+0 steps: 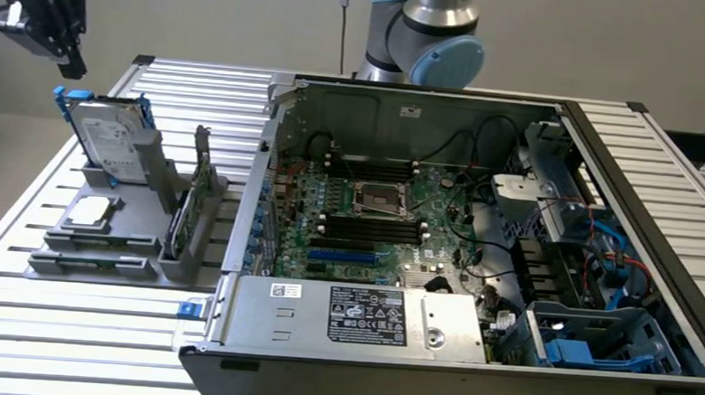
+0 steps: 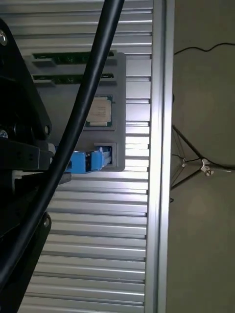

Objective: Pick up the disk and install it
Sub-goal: 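Pick up the disk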

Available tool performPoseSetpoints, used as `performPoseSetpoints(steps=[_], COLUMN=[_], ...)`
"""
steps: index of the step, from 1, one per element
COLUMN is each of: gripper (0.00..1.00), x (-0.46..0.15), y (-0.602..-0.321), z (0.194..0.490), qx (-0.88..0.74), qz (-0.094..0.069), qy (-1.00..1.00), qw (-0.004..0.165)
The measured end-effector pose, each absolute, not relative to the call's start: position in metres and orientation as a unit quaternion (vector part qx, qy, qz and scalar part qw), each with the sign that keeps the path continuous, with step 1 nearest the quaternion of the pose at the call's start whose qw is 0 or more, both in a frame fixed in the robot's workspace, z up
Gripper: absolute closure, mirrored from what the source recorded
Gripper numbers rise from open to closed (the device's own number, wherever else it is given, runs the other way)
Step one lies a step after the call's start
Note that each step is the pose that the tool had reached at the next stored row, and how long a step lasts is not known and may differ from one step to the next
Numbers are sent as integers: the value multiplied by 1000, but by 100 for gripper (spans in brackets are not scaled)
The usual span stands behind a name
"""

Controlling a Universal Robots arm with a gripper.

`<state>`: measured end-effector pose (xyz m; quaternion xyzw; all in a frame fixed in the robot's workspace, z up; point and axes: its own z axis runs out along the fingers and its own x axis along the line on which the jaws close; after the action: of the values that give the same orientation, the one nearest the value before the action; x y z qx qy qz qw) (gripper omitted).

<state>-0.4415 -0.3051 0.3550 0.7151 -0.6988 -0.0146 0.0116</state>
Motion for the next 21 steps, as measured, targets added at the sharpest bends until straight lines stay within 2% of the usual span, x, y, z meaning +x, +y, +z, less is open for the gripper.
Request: performPoseSetpoints(steps=[1, 2, 6, 9, 10, 21], gripper=[76, 76, 53, 47, 40, 40], x=[-442, -443, -444, -444, -444, -444], y=[-305, -305, -305, -306, -307, -311], z=[355, 355, 352, 347, 346, 325], qx=[715, 715, 716, 716, 716, 719], qz=[-14, -14, -14, -14, -14, -14], qy=[-699, -698, -698, -698, -698, -695], qw=[12, 12, 11, 11, 11, 11])
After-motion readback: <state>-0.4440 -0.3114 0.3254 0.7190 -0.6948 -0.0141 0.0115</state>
